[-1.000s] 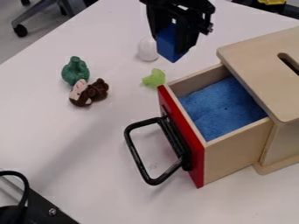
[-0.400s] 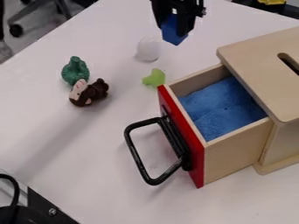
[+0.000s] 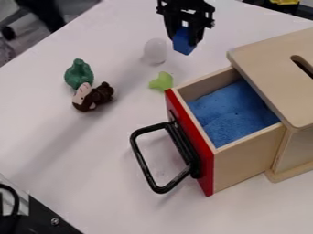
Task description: Move the blue square from drawer to right side of white ball
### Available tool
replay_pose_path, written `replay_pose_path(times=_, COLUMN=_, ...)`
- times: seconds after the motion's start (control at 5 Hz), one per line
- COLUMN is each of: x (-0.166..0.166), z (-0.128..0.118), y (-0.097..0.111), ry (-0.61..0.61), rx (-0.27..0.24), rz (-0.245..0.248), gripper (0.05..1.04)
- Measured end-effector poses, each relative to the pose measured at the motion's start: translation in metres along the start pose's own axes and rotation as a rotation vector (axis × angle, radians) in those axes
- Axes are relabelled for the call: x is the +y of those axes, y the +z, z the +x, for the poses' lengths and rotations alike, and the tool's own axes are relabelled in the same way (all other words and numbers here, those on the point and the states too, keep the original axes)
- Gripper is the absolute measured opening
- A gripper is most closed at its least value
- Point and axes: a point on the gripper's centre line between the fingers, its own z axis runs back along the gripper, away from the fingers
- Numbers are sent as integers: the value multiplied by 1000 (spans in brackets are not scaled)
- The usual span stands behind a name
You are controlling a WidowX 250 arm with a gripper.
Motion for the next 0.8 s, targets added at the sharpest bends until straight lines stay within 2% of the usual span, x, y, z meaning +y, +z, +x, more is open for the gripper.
replay_pose_path(times=0.4, x=12, z=6, y=-45, ry=15, rx=76, rz=-17, gripper=576)
replay_pose_path(times=0.6, x=10, z=7, y=-45, ry=13, rx=81, rz=-19, gripper=628)
replay_pose_path(times=0.8, x=9, z=7, y=-46, ry=21, rx=87, rz=-17, gripper=922)
